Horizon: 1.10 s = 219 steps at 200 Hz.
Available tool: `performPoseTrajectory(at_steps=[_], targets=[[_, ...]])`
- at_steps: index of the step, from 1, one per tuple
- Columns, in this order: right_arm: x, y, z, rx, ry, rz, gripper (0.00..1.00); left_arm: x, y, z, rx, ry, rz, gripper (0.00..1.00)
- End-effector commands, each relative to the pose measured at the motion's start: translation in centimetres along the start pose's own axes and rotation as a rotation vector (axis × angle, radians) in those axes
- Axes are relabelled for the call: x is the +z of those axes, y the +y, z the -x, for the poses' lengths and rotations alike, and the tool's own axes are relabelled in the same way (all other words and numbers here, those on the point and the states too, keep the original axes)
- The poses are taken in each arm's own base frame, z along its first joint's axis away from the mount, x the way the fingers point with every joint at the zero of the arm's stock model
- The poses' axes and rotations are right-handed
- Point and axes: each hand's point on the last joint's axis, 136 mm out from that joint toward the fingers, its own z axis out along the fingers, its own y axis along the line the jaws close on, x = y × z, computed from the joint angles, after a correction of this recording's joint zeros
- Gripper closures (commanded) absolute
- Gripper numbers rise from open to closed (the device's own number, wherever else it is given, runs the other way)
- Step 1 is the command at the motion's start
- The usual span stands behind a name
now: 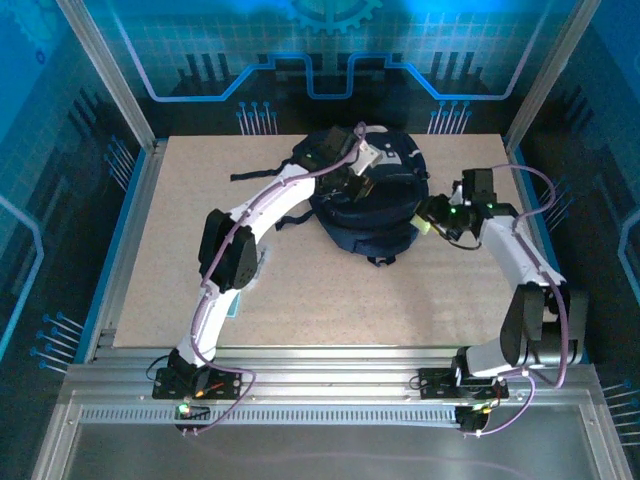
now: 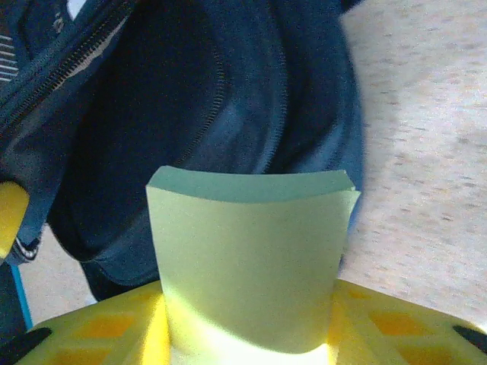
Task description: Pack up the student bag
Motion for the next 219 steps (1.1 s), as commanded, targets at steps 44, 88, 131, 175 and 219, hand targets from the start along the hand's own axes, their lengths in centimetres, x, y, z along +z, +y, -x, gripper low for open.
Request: performPoseTrajectory(at_steps=[44,88,131,175,219], targets=[[6.4,9.6,2.3,0.016,0.024,0.186,0.19,-2.7,-1.4,3.6,-0.172,-0.09,-0.103,1.0],[7.2,8.4,1.6,0.009,0.029,0.17,0.14,-3.0,-0.7,3.4,-0.213,-0.113,-0.114,1.0],[10.2,7.6,0.4,0.034,0.035,0.185,0.54,-4.4,-1.7,4.2,-0.205,-0.139,-0.152,1.0],[12.5,11.0,0.6,-0.033,0.019,0.235,0.62,-5.7,-2.7,5.0,-0.213,-0.175,-0.195,1.0],[11.4,12.8,0.5,-0.107,0.039,0.243,0.61,-5.9,-1.6,4.9,-0.222,-0.174,-0.145,1.0]])
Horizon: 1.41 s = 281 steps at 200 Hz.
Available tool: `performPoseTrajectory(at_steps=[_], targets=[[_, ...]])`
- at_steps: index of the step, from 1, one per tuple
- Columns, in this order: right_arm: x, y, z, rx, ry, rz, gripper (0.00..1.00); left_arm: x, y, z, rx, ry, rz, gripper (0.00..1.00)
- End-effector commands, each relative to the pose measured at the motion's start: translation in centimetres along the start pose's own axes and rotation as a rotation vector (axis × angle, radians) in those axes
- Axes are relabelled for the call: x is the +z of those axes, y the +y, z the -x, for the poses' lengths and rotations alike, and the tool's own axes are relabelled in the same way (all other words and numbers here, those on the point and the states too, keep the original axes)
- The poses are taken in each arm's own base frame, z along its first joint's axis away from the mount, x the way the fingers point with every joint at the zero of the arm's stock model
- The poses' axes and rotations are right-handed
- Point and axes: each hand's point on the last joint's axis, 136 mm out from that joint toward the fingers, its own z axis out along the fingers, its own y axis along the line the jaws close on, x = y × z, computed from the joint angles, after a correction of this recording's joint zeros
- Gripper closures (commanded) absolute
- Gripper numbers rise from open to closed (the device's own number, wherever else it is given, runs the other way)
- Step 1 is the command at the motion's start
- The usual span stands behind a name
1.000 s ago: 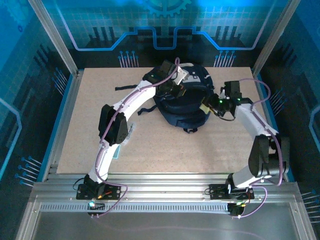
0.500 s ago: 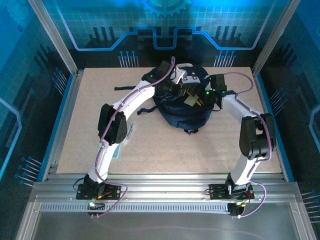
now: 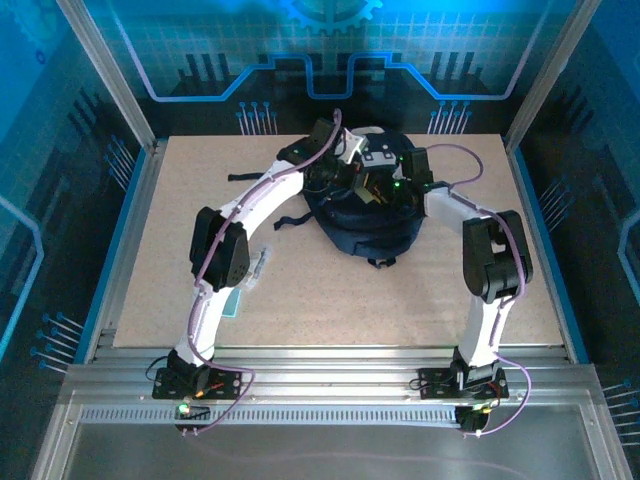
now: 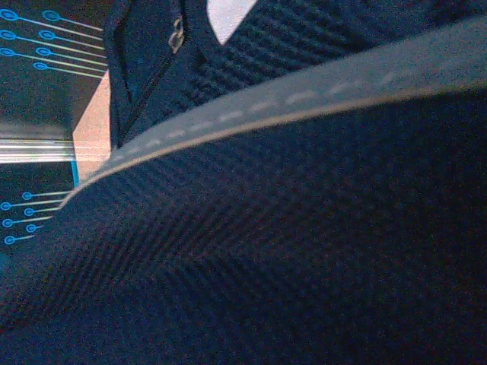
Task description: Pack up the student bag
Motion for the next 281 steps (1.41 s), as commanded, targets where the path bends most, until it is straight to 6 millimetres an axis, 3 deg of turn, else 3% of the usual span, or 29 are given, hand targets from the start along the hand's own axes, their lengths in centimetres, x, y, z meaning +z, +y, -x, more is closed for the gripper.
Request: performPoseTrajectory(at_steps=[1,26,33,51,79,100,120,159,191,222,244,281], targets=[[-0.8,2.2,-0.6,-0.087,0.014,0.017,0.61,-3.9,-3.6,3.1,0.025,-0.095,-0.063,1.0],[-4.3,0.4,-1.7,-0.104,0.038,-0.024,0.58,-4.2,-1.8,3.2,-0.016,-0.115,-0.001,1.0],[-5.5,-0.3,-2.2,-0.11,0.044,-0.038,0.56,-4.3,-1.2,3.2,-0.033,-0.121,0.019,0.94],[-8.4,-2.1,-3.6,-0.156,0.051,-0.134,0.46,-5.1,0.2,2.8,-0.068,-0.128,0.077,0.5],[-12.4,-4.1,-4.9,-0.23,0.037,-0.268,0.23,-6.9,2.1,0.4,-0.063,-0.104,0.205,0.02],[-13.8,-4.6,-5.5,-0.249,0.037,-0.3,0.1,-9.3,4.2,-2.6,-0.073,-0.067,0.346,0.01],[-13.7,-4.7,-6.2,-0.236,0.068,-0.29,0.0,-10.7,6.1,-7.4,-0.1,0.02,0.441,0.01],[-11.8,-5.8,-7.6,-0.215,0.109,-0.297,0.0,-13.8,10.8,-17.5,-0.246,0.18,0.607,0.01],[-11.0,-7.8,-7.6,-0.208,0.106,-0.362,0.0,-15.8,13.2,-23.2,-0.327,0.263,0.681,0.01],[-10.7,-7.8,-7.9,-0.192,0.105,-0.354,0.0,-16.3,14.7,-26.9,-0.385,0.317,0.736,0.01],[-10.6,-7.6,-8.1,-0.188,0.105,-0.354,0.0,-15.6,15.6,-28.4,-0.426,0.321,0.725,0.05],[-10.9,-7.0,-8.0,-0.196,0.088,-0.354,0.0,-14.1,16.0,-28.8,-0.452,0.358,0.68,0.33]])
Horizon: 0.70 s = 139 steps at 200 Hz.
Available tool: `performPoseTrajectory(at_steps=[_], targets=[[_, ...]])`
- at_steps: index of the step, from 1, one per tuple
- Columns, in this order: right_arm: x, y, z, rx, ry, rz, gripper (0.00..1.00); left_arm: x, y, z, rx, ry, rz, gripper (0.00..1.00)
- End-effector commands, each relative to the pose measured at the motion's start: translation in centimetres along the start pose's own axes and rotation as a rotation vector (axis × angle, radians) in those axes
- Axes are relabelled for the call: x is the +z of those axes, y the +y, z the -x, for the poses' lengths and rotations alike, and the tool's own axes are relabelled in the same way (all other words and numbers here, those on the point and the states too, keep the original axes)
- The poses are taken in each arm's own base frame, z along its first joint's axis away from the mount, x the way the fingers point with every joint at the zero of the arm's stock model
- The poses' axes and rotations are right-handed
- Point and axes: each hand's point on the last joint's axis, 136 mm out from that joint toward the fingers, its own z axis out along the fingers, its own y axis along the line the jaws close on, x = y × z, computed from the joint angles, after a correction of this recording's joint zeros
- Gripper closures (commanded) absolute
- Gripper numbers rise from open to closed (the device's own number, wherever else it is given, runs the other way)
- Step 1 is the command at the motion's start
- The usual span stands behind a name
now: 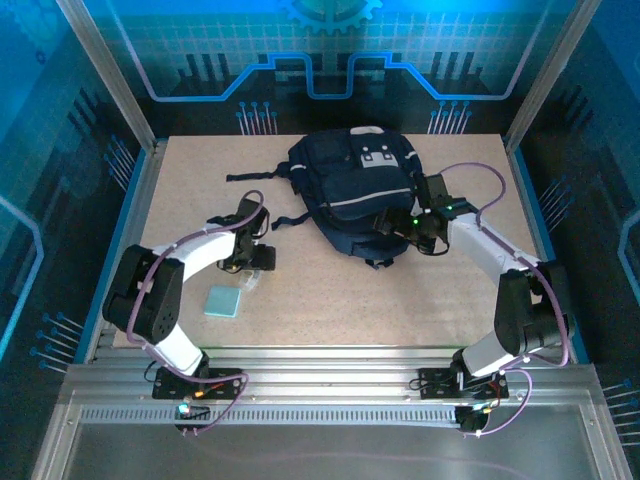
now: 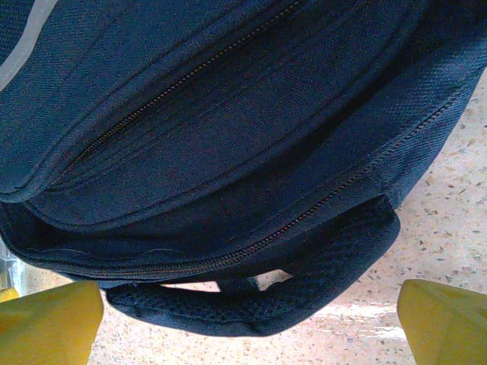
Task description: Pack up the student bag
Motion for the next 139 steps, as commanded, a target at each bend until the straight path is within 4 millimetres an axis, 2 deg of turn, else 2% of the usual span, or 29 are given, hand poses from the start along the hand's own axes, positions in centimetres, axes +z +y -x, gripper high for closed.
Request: performPoseTrajectory(at_steps=[1,54,75,88,110,139], targets=[[-0.4,0.4,0.1,-0.001,-0.025,-0.009,0.0,0.7,-0.7,0.6,-0.013,0.011,-0.038,0.34],[0.2,0.7,0.0,-0.015,-0.026,-0.008,0.0,1.5,-0.5,0.6,-0.026,0.054,-0.019,0.54],[0.3,1.3,-0.1,-0.02,-0.021,0.027,0.0,1.0,-0.5,1.0,-0.041,0.024,-0.026,0.6],[0.3,2.2,-0.2,-0.046,-0.024,0.068,0.0,-0.4,-0.9,2.0,-0.058,-0.019,-0.052,0.6],[-0.1,4.8,-0.5,-0.113,-0.033,0.181,0.02,-4.0,-2.6,4.6,-0.106,-0.117,-0.154,0.61],[-0.5,9.1,-1.4,-0.226,-0.053,0.34,0.06,-8.2,-6.5,8.6,-0.235,-0.243,-0.384,0.61]])
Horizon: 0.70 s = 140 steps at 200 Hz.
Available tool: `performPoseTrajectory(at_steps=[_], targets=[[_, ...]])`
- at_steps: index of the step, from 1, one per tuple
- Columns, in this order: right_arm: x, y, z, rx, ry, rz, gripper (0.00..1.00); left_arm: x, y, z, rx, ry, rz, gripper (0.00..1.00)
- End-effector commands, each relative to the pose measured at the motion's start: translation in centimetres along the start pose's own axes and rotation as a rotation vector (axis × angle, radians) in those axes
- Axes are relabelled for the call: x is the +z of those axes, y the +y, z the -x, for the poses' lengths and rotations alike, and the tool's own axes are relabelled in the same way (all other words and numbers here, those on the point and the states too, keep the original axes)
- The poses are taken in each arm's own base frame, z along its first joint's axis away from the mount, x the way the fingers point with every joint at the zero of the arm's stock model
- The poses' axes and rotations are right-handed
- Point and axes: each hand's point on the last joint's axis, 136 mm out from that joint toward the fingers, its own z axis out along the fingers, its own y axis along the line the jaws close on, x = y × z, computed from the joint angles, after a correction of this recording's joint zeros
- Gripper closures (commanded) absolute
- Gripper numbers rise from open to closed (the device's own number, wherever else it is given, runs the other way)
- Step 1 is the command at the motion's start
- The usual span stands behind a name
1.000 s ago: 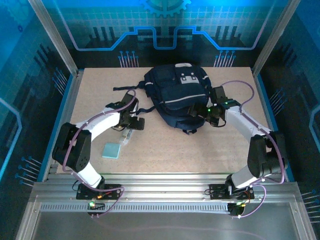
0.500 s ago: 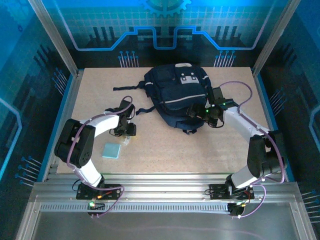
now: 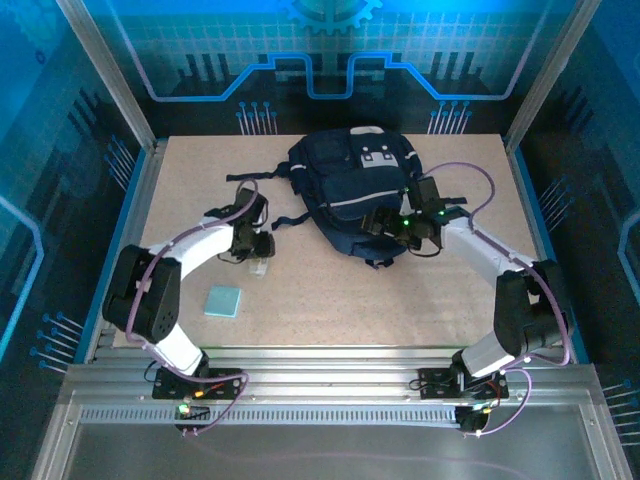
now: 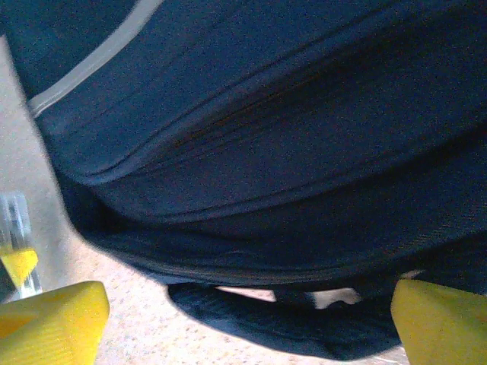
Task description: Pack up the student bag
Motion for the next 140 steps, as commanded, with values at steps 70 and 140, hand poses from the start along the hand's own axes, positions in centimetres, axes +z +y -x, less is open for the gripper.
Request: performPoseTrajectory(at_steps=[70,140], targets=[[-0.8,13.3,-1.7,-0.36,-0.099,0.443,0.2,-7.2,-17.3,9.9,-0.262,-0.301,-0.574,0.63],[0.9,12.9,0.7,-0.496,-0.216,0.332,0.28,-7.6,-20.4,8.4,-0.338,-0.222,-0.68,0.64]])
